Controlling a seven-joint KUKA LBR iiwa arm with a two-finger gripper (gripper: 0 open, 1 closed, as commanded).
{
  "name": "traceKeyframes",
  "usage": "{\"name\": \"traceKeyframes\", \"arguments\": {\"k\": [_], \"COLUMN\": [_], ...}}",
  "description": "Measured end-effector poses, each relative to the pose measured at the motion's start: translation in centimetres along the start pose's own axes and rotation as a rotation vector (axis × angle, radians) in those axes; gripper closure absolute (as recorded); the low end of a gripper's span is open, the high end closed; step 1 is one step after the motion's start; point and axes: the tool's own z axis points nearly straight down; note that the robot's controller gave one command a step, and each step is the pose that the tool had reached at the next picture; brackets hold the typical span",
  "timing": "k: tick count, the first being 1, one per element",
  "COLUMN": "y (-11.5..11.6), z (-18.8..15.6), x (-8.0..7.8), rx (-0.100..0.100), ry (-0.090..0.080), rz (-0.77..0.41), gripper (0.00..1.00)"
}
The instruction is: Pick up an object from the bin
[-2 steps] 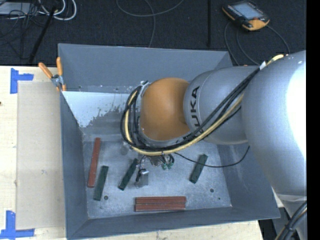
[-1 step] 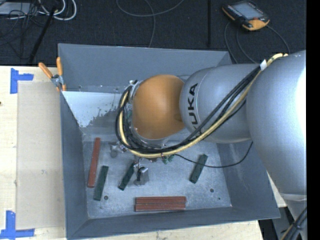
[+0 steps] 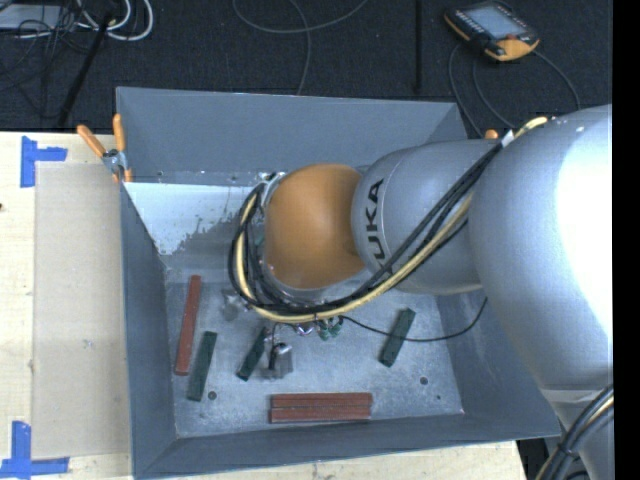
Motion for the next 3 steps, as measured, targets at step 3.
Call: {"name": "traceKeyframes", "arguments": {"k": [3], "y": [-0.31], "z": [0.51], "x": [0.39], "rx": [-0.001], "ry": [0.0], "rz": [-0.144], "gripper": [1.0]}}
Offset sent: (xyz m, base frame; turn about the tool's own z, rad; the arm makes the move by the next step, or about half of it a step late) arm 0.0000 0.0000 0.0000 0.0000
